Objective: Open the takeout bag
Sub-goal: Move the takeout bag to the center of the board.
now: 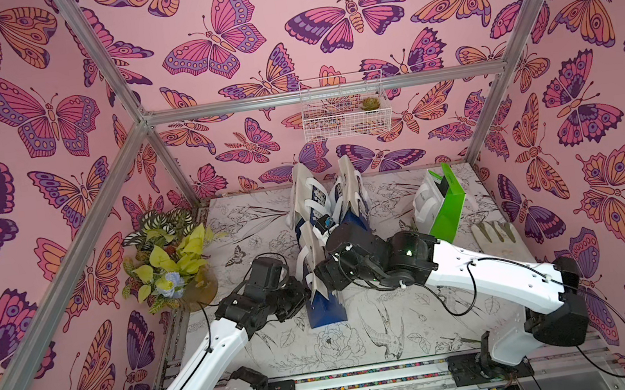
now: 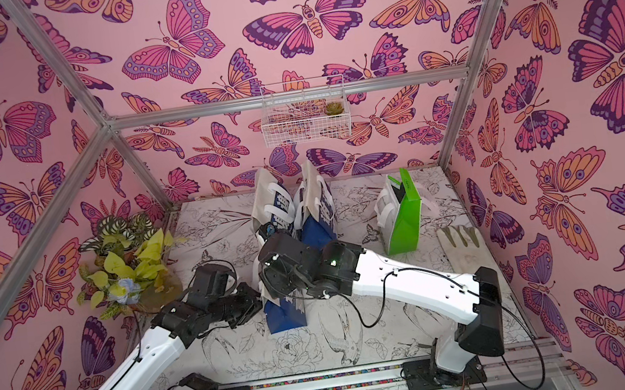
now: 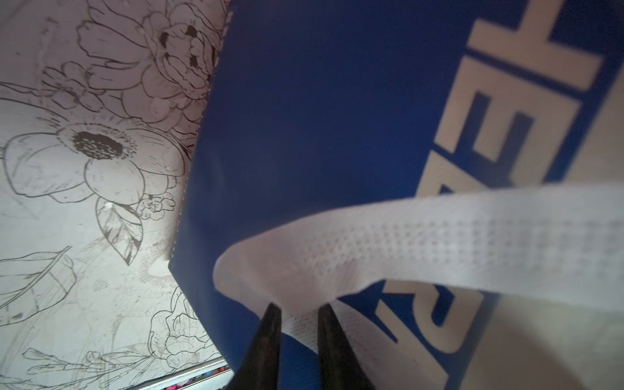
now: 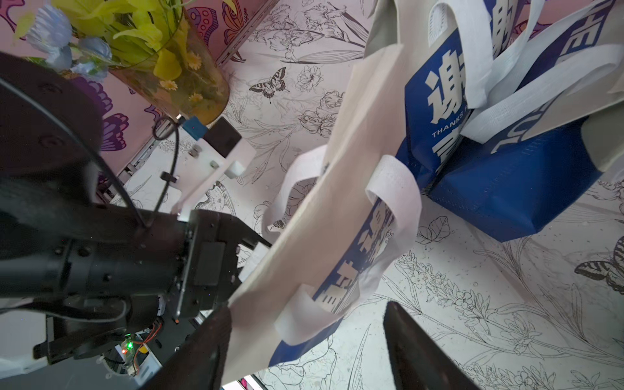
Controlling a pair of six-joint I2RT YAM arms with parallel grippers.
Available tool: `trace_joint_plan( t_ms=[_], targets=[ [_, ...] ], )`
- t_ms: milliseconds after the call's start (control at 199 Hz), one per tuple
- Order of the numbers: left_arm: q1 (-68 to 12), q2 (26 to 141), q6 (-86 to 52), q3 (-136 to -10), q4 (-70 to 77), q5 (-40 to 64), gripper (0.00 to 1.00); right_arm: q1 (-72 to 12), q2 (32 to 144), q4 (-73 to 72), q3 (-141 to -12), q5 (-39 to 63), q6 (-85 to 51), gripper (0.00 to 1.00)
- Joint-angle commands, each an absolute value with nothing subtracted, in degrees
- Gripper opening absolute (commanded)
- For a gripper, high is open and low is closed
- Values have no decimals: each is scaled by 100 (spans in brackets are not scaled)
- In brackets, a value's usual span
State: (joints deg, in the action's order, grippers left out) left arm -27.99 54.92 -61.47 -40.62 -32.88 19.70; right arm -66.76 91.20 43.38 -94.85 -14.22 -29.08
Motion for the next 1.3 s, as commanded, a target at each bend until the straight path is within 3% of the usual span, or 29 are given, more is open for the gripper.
trace_joint_plan(
  t_ms=[0, 266, 411, 622, 793, 984, 1114, 1300],
  targets=[
    [-3025, 5598, -6378, -3894, -2822, 1964, 23, -6712, 9255, 4484, -9798, -1520, -3081, 73],
    [-3268, 5909, -6517, -3899, -2367, 1988, 23, -6701, 9048, 4942, -9861, -2108, -3199, 71],
    [-3276, 5864, -6565, -3915, -2346, 1999, 23, -6583, 9328, 5097, -9905, -1916, -3273, 45],
    [-3269, 5362, -6294, -4248, -2930, 1629, 28, -6350, 9412, 4996, -9888, -1693, -3217, 26],
    [-3176, 5085, -5994, -4685, -3385, 1510, 35, -6214, 9396, 4978, -9854, -1494, -3147, 0],
    [-2917, 4948, -5683, -5391, -3613, 1653, 50, -6157, 9047, 5172, -9735, -1401, -2885, 0],
    [-2843, 5145, -5807, -5500, -2966, 2110, 48, -6044, 8620, 5495, -9616, -1236, -2636, 0],
    [-2864, 5523, -6680, -4893, -974, 2727, 45, -5599, 8001, 5503, -8876, -539, -2444, 0]
  ],
)
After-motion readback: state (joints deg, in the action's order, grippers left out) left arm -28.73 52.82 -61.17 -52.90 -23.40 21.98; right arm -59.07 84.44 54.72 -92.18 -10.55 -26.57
